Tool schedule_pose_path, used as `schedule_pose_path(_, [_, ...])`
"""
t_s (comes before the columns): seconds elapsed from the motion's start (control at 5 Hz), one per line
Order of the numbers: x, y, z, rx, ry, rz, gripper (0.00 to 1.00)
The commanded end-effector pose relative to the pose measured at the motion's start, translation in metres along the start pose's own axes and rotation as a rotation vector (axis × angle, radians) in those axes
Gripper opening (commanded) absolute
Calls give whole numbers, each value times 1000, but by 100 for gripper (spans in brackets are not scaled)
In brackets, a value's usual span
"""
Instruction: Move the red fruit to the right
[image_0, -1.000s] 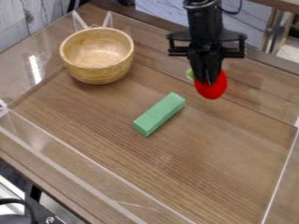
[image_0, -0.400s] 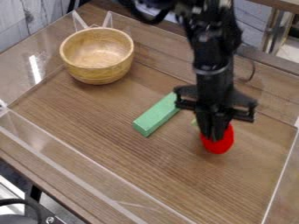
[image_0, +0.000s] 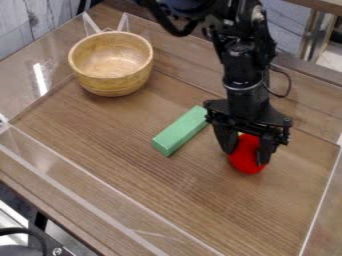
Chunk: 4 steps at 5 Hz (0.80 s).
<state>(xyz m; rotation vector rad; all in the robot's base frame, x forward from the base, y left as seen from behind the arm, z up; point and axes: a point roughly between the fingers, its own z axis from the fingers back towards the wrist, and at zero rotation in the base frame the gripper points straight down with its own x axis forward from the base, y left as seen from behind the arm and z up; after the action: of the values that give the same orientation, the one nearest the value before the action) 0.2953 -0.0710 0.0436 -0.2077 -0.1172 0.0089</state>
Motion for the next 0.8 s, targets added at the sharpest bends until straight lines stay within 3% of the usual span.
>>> schedule_pose_path(0.0, [22, -6, 17, -1, -55, -11, 100])
schedule_pose_path(0.2, [29, -10, 22, 2, -64, -19, 100])
schedule_pose_path(0.6, [8, -24, 11, 20, -70, 0, 100])
